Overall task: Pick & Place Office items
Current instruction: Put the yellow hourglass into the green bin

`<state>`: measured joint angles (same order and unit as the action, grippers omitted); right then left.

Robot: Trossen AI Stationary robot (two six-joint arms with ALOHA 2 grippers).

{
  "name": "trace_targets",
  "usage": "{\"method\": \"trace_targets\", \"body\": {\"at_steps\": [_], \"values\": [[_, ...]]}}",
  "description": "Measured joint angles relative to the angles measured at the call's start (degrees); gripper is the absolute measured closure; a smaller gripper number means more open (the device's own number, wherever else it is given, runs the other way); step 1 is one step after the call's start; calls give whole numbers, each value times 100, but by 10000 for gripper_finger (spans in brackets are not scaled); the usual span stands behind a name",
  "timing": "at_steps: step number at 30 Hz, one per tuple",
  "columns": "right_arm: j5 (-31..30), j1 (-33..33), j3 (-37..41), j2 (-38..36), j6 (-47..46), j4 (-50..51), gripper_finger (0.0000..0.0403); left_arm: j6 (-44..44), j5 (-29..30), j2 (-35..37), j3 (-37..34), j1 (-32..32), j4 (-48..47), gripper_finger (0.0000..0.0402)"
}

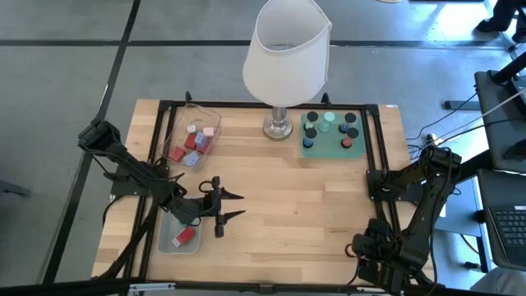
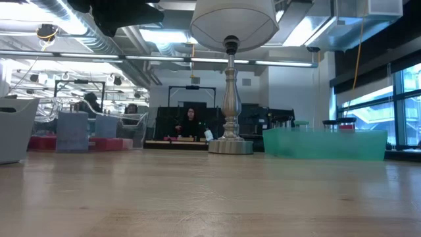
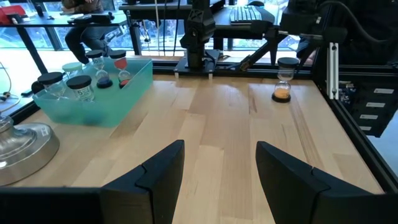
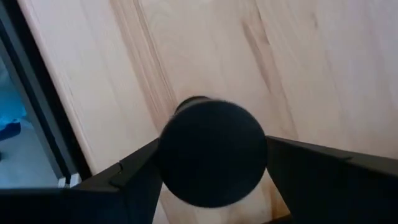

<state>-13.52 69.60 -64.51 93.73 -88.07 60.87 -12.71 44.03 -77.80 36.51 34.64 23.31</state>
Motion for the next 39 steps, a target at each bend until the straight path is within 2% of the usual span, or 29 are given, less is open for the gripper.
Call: {"method": "trace_targets", "body": {"at_steps": [9, 13, 21, 23, 26, 30, 33, 39], "values": [[-89, -1, 0, 0, 0, 1, 185, -1, 0, 0, -1, 0, 0, 206], [-159, 0, 0, 0, -1, -2, 190, -2, 0, 0, -2, 0, 0, 206], [-1061, -196, 0, 0, -196, 309, 187, -2, 0, 0, -2, 1, 0, 206], [-1268, -391, 0, 0, -579, 851, 187, -2, 0, 0, -2, 1, 0, 206], [-1239, -758, 0, 0, -1130, 1849, 186, -2, 0, 0, 0, 1, 0, 206], [-1235, -1351, 0, -85, -1322, 2806, 185, -2, 0, 0, -1, 0, 0, 206], [-1406, -1907, 0, -374, -778, 2908, 185, -2, 0, 0, 0, 0, 0, 206], [-2290, -3102, 0, -1156, 481, 2904, 185, -2, -5, 0, -2, 0, 0, 206]]}}
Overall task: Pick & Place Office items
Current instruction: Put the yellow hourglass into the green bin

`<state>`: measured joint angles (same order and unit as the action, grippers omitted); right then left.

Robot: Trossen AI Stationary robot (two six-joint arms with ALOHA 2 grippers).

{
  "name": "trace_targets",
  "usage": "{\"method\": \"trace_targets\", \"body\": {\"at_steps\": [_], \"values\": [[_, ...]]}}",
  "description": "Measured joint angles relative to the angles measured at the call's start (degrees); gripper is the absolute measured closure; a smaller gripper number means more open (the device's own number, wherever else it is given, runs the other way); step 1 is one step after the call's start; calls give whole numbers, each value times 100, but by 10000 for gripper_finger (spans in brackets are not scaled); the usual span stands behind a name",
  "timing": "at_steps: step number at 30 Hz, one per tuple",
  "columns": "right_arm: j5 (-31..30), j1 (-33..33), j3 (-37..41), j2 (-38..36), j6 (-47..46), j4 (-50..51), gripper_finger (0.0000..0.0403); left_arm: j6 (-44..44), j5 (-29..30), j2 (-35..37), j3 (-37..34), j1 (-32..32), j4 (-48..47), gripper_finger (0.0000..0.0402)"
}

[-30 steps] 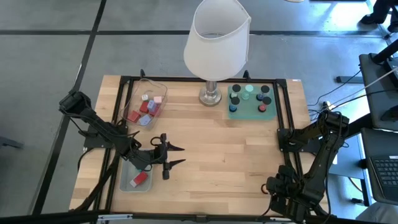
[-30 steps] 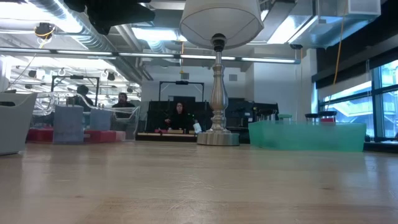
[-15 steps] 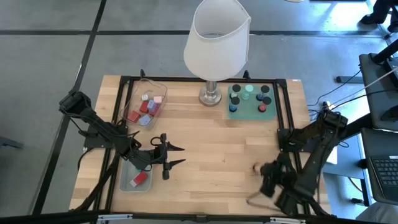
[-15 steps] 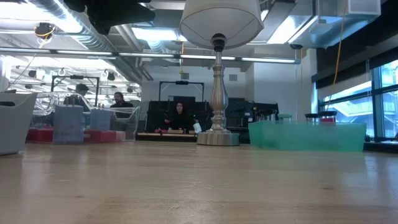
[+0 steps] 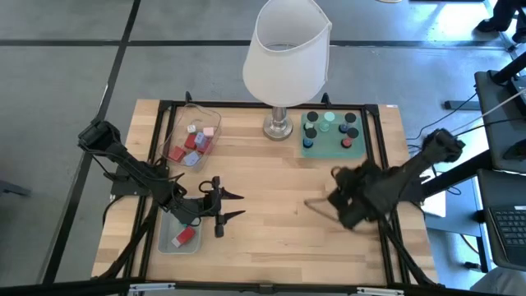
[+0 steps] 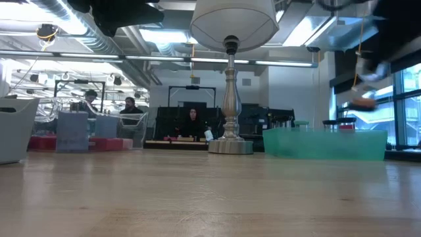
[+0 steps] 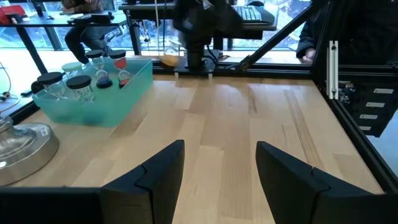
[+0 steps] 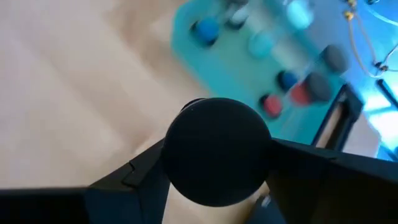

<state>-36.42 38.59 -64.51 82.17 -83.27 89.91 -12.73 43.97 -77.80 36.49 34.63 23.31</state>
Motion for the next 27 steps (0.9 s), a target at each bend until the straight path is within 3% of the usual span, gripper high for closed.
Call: {"method": "trace_targets", "body": {"at_steps": [6, 12, 20, 27], "values": [[-673, -1362, -4, -706, 947, -203, 184, 1, -12, 0, 0, 1, -29, 206], [-765, -2597, 246, -870, 2496, -1401, 184, 2, -14, 0, 0, 0, -108, 206], [-229, -4129, 757, -859, 4118, -2616, 184, 0, -20, 0, 0, 2, -131, 206], [781, -4972, 1236, -859, 5117, -3651, 184, 0, -55, 0, 0, 2, -131, 206]]}}
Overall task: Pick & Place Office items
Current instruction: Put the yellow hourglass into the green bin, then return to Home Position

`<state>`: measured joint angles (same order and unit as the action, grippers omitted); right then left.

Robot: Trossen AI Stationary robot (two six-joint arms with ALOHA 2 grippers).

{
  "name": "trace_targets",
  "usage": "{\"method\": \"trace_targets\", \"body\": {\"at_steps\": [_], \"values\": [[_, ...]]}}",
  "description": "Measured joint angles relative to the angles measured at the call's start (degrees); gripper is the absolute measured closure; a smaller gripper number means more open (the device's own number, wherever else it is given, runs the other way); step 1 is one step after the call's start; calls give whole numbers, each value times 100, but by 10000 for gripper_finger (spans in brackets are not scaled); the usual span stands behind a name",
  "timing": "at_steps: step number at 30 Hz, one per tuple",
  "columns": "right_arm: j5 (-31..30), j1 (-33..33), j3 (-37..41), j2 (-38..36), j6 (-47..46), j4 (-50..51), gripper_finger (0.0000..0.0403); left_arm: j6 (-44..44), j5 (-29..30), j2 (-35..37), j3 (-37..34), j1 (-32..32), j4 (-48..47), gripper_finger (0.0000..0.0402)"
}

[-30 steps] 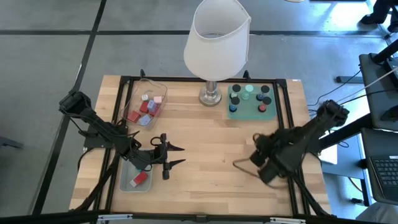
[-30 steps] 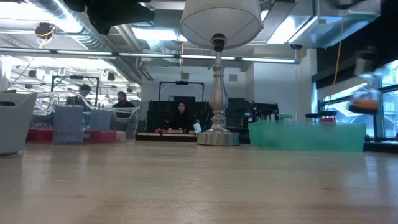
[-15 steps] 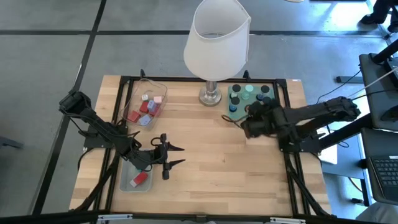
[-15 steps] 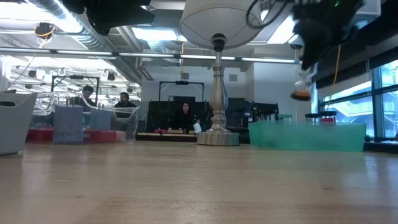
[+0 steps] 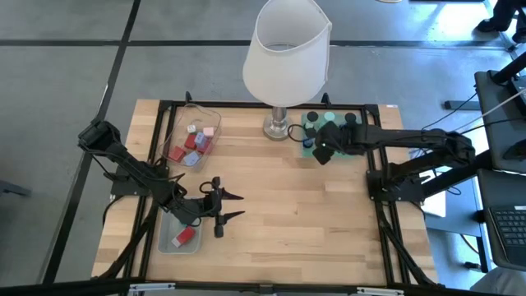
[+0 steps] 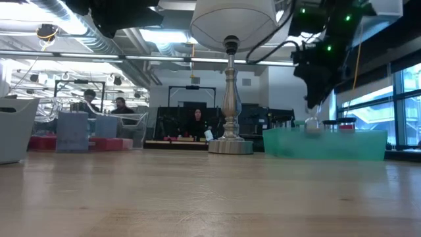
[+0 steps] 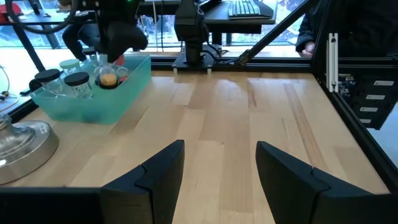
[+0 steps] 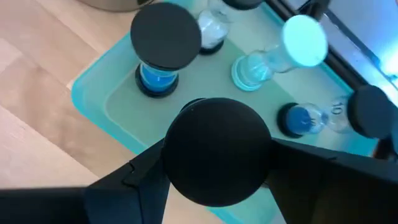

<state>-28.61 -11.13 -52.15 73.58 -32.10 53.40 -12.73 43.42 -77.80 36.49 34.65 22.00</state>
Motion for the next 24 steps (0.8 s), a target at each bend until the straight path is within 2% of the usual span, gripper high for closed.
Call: {"method": "trace_targets", "body": {"at_steps": [6, 14, 24], "values": [[257, -481, 406, 2, 328, -577, 184, 0, 0, 0, 0, 0, -2, 206], [456, -779, 495, 2, 740, -1052, 180, 0, 0, 0, 0, 0, -19, 206], [567, -928, 495, 4, 914, -1243, 133, 0, 0, 0, 0, -1, -157, 206]]}}
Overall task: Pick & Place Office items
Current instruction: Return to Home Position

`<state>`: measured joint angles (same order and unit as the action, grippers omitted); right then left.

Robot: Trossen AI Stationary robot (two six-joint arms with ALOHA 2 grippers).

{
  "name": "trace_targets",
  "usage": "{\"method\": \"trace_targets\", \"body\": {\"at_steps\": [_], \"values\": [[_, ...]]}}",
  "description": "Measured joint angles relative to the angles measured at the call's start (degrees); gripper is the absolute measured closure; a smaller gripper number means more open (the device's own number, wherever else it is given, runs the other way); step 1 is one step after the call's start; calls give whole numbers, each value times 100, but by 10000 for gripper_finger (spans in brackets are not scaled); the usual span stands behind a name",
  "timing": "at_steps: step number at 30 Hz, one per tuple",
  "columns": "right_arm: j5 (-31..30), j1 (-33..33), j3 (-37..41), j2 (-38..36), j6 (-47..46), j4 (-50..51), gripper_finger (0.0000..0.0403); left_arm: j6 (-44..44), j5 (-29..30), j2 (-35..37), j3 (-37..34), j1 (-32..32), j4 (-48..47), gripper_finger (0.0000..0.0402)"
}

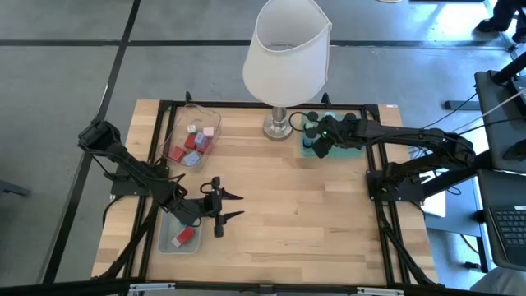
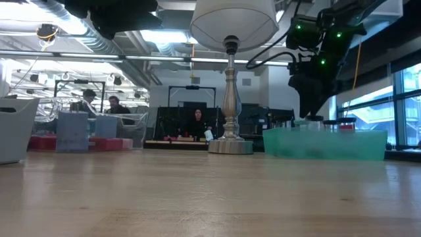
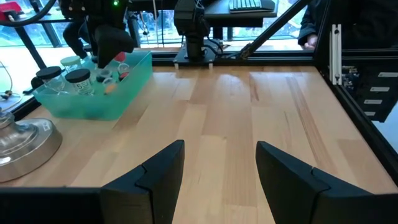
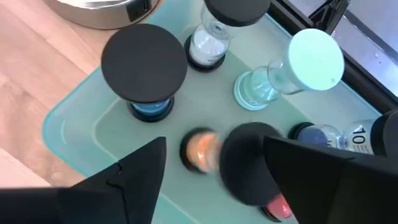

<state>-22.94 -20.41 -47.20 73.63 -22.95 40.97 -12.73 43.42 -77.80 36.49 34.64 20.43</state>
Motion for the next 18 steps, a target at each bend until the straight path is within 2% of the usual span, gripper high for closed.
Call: {"method": "trace_targets", "body": {"at_steps": [5, 10, 13, 18], "values": [[-13, -43, -134, -1, 113, 217, 118, 2, 194, 0, 0, 1, 20, 206], [-61, 20, -733, -158, 243, 631, 116, 3, 1035, 78, 0, 30, 172, 206], [-75, 173, -1053, -399, 384, 662, 116, 147, 1439, 341, 0, 123, 188, 206], [-314, 573, -1189, -1016, 557, 617, 115, 986, 1739, 1093, 0, 444, 188, 206]]}}
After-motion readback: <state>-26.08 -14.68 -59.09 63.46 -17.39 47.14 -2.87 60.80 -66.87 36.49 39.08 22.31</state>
